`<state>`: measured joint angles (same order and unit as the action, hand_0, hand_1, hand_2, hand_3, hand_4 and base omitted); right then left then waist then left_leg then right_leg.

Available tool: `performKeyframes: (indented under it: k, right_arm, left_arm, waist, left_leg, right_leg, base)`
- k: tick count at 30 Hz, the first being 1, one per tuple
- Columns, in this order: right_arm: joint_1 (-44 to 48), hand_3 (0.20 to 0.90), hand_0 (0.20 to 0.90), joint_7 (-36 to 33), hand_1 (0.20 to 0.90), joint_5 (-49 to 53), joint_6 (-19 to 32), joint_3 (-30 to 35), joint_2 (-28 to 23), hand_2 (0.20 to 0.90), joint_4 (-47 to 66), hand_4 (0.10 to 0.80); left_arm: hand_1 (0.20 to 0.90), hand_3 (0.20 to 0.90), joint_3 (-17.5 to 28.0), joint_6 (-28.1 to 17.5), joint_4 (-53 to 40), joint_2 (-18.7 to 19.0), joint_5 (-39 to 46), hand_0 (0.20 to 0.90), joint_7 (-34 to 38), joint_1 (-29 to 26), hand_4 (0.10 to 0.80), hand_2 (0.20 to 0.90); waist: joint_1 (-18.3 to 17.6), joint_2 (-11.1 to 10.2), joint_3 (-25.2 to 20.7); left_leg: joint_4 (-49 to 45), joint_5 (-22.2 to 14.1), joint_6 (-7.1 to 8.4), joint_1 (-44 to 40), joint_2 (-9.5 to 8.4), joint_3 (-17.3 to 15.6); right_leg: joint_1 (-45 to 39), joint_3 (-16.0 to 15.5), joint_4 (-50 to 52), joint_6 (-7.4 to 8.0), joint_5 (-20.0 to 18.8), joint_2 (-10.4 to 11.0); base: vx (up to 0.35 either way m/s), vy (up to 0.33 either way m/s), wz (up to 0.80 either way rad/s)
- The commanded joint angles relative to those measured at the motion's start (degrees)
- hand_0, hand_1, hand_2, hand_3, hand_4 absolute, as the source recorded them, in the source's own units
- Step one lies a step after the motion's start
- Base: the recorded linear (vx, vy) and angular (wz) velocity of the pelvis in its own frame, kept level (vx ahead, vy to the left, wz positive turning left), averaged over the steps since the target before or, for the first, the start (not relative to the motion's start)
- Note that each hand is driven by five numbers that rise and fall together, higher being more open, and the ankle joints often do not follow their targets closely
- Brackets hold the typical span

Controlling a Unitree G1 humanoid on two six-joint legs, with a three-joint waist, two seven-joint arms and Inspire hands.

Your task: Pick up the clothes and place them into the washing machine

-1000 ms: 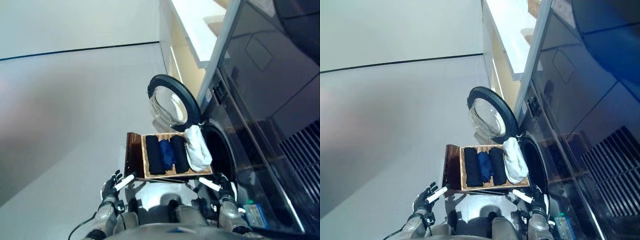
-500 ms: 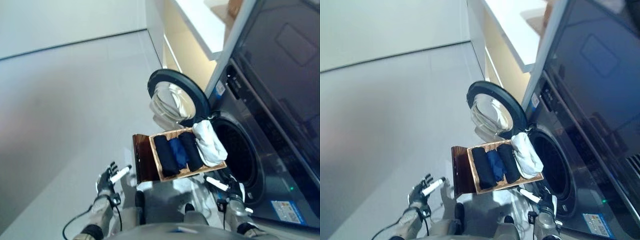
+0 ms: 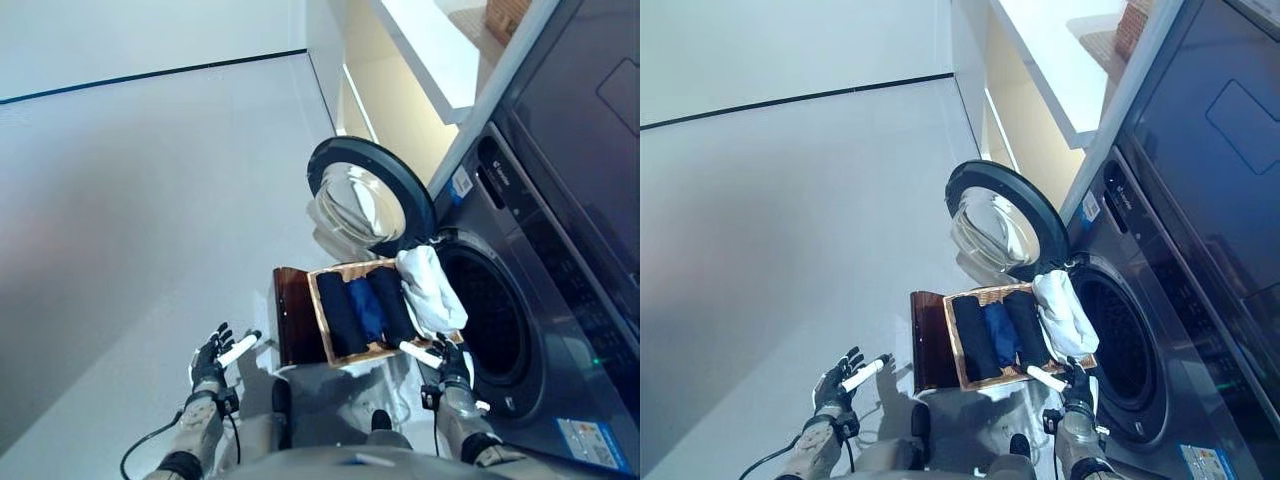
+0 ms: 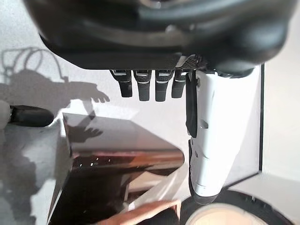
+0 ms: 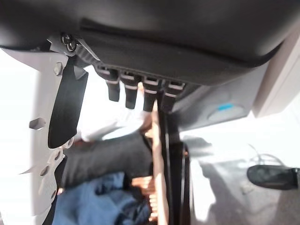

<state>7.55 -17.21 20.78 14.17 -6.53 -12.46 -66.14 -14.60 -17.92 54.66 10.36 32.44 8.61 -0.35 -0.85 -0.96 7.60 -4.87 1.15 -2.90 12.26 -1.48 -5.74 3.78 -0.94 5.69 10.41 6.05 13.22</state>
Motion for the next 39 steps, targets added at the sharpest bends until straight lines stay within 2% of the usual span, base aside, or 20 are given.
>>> performKeyframes:
  k: [1,3,4,7,9,11,13,15,17,19,23,28,33,39]
  right_arm:
    - [-0.13,0.900,0.900,-1.29,0.900,0.55,2.20,1.12,-3.83,0.900,5.20,0.800]
    - [-0.31,0.900,0.900,-1.11,0.900,0.68,2.29,0.75,-3.48,0.900,5.30,0.800]
    - [-0.28,0.900,0.900,-1.09,0.900,0.92,2.47,0.46,-2.98,0.900,5.36,0.800]
    - [-0.08,0.900,0.900,-1.23,0.900,0.90,2.44,0.40,-2.59,0.900,5.51,0.800]
    - [0.22,0.900,0.900,-1.44,0.900,0.86,2.39,0.60,-2.50,0.900,5.67,0.800]
    - [0.33,0.900,0.900,-1.49,0.900,0.86,2.29,0.68,-2.46,0.900,5.78,0.800]
    - [0.38,0.900,0.900,-1.68,0.900,0.57,1.95,0.77,-2.27,0.900,6.28,0.800]
    - [0.08,0.900,0.900,-1.90,0.900,0.17,1.47,0.91,-2.24,0.900,6.53,0.800]
    - [-0.69,0.900,0.900,-2.01,0.900,-0.62,1.01,0.85,-2.28,0.900,7.83,0.800]
    - [-1.02,0.900,0.900,-1.87,0.900,-1.34,0.76,0.80,-2.73,0.900,7.45,0.800]
    - [-0.43,0.900,0.900,-2.88,0.900,-2.39,1.41,0.80,-4.53,0.900,9.99,0.800]
    - [0.53,0.900,0.900,-6.02,0.900,-5.58,1.93,0.86,-7.14,0.900,14.07,0.800]
    - [1.41,0.900,0.900,-8.15,0.900,-8.37,1.95,1.36,-9.70,0.900,15.63,0.800]
    - [5.97,0.900,0.900,-10.81,0.900,-10.95,1.62,0.16,-11.68,0.900,11.71,0.800]
  left_arm:
    - [0.900,0.900,1.94,-3.49,-2.60,1.21,-0.63,0.900,-0.56,-2.30,0.800,0.900]
    - [0.900,0.900,2.33,-3.14,-2.93,1.83,-1.47,0.900,-0.58,-2.26,0.800,0.900]
    - [0.900,0.900,2.64,-3.11,-2.68,2.62,-1.87,0.900,-0.47,-2.68,0.800,0.900]
    - [0.900,0.900,2.92,-3.19,-2.06,2.97,-1.27,0.900,-0.45,-3.13,0.800,0.900]
    - [0.900,0.900,3.05,-3.29,-1.26,2.97,-1.00,0.900,-0.15,-3.59,0.800,0.900]
    - [0.900,0.900,3.11,-3.27,-0.76,2.91,-0.80,0.900,-0.08,-3.75,0.800,0.900]
    - [0.900,0.900,2.99,-3.37,-0.79,2.84,-0.15,0.900,0.09,-3.64,0.800,0.900]
    - [0.900,0.900,3.04,-3.45,-0.14,2.91,0.62,0.900,0.27,-3.41,0.800,0.900]
    - [0.900,0.900,3.29,-3.63,-0.58,3.03,1.43,0.900,0.42,-2.79,0.800,0.900]
    - [0.900,0.900,3.81,-3.40,0.19,2.55,1.72,0.900,0.26,-2.02,0.800,0.900]
    - [0.900,0.900,4.80,-3.82,-0.27,1.73,2.65,0.900,0.11,-0.62,0.800,0.900]
    - [0.900,0.900,3.76,-4.50,-2.52,1.11,2.03,0.900,0.83,-1.22,0.800,0.900]
    - [0.900,0.900,1.57,-5.10,-4.82,1.01,1.25,0.900,1.58,-3.38,0.800,0.900]
    - [0.900,0.900,0.34,-5.73,-6.21,1.28,-0.66,0.900,2.70,-4.72,0.800,0.900]
  waist:
    - [-0.64,0.49,-0.38]
    - [-1.28,1.01,0.62]
    - [-1.44,1.64,1.47]
    - [-1.93,2.05,1.85]
    - [-2.41,1.82,2.26]
    - [-2.85,1.51,2.62]
    - [-3.55,0.65,3.12]
    - [-4.05,-0.15,3.27]
    - [-4.27,-0.88,3.44]
    - [-3.39,-1.99,2.77]
    - [-2.81,-1.28,1.59]
    - [-2.61,0.26,2.06]
    - [-2.97,1.58,3.41]
    - [-2.49,2.20,4.52]
  left_leg:
    - [-1.39,-1.45,0.97,0.04,0.22,-0.55]
    - [-1.45,-1.82,0.09,-1.51,-0.22,-0.04]
    - [-1.09,-2.28,-0.45,-3.40,-0.15,-0.19]
    - [-0.02,-2.98,0.35,-5.70,0.42,0.17]
    - [0.26,-3.83,1.75,-6.53,1.05,0.85]
    - [0.11,-4.37,2.42,-6.97,1.30,1.29]
    - [0.72,-5.37,3.92,-8.43,1.95,1.99]
    - [1.44,-6.05,4.90,-9.93,2.54,2.56]
    - [1.44,-6.45,5.57,-10.84,3.17,3.39]
    - [1.45,-7.04,6.50,-11.20,3.56,3.67]
    - [2.28,-5.85,7.99,-9.80,5.67,4.49]
    - [3.96,-3.81,8.93,-7.78,7.44,5.24]
    - [5.14,-1.56,9.38,-5.38,8.07,4.95]
    - [5.26,-1.62,9.04,-4.16,7.46,4.70]
  right_leg:
    - [0.57,-0.28,11.64,-0.50,-13.14,2.47]
    - [2.26,-0.10,17.32,-1.71,-15.18,2.22]
    - [3.96,-2.45,20.79,-2.72,-15.44,3.10]
    - [6.22,-5.25,18.15,-3.24,-12.78,4.92]
    - [7.14,-6.64,12.67,-2.49,-12.28,6.93]
    - [7.16,-7.13,9.47,-2.00,-12.89,7.71]
    - [8.61,-7.56,2.59,-0.40,-16.22,9.51]
    - [9.58,-7.00,-1.02,0.87,-19.49,10.10]
    - [10.08,-6.18,-0.99,1.66,-21.53,10.42]
    - [8.03,-8.47,-2.67,2.11,-20.15,9.70]
    - [6.96,-10.62,-3.62,1.91,-18.43,7.99]
    - [8.21,-11.90,-2.64,1.53,-16.33,7.46]
    - [8.55,-14.37,-1.93,1.63,-15.92,8.44]
    - [9.98,-14.37,-1.72,1.88,-16.89,9.05]
  base:
    - [0.064,0.145,-0.25]
    - [0.069,0.157,-0.01]
    - [0.092,0.145,0.22]
    - [0.128,0.003,0.04]
    - [0.136,-0.116,0.06]
    - [0.114,-0.130,0.03]
    - [0.194,-0.208,0.05]
    - [0.203,-0.202,0.16]
    - [0.148,-0.177,0.38]
    - [0.130,-0.197,0.75]
    - [0.057,-0.166,0.15]
    - [-0.024,-0.068,0.05]
    - [-0.056,-0.020,0.28]
    - [-0.039,0.005,0.14]
